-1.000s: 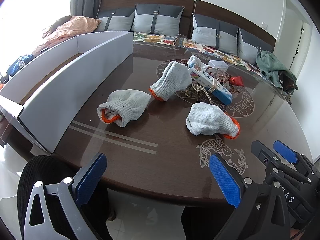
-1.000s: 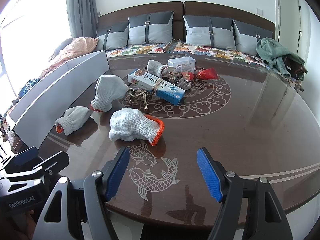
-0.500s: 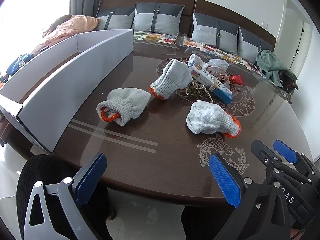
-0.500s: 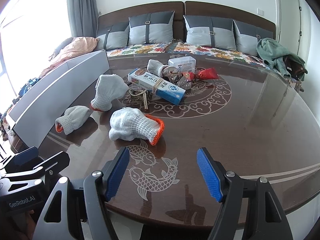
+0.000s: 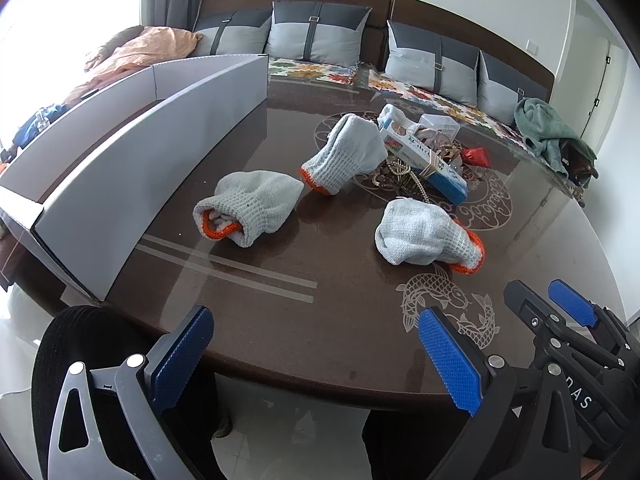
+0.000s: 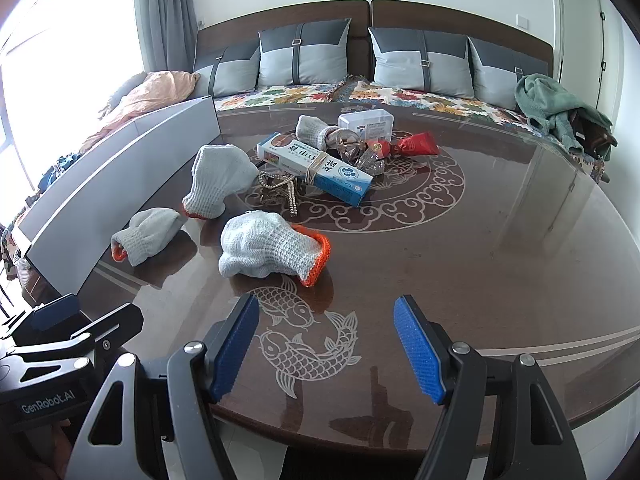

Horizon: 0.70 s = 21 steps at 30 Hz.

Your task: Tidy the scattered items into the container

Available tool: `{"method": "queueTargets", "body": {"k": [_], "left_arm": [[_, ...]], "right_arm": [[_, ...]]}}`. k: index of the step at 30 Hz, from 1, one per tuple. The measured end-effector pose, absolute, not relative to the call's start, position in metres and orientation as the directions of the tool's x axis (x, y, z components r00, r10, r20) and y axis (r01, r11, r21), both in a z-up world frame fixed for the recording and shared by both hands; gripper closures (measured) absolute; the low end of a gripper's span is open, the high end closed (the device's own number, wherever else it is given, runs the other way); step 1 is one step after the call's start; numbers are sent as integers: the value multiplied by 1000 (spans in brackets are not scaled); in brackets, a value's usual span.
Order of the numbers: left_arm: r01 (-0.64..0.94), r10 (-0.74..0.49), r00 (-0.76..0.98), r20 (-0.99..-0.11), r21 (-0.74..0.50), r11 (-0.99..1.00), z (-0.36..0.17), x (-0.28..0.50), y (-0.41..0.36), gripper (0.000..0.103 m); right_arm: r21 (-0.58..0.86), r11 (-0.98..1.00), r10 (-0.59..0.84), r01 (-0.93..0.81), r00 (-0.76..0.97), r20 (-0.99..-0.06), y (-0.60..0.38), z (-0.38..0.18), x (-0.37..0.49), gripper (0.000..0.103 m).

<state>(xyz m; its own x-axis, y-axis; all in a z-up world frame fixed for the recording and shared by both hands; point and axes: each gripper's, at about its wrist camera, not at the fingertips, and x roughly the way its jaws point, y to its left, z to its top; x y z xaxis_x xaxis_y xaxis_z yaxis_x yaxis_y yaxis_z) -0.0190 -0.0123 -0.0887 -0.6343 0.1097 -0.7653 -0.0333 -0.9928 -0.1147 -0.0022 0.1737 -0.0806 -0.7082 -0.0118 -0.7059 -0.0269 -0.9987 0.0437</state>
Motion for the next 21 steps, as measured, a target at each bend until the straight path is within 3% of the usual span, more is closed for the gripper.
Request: {"method": "queueTargets", "body": {"k": [21], "left_arm": [[-34,109,-632,-767,-113,-993,-90,-20,-11,0]], "right_arm": [[46,-999,-19,-20,-699,-715,173,-82,-2,32]]}}
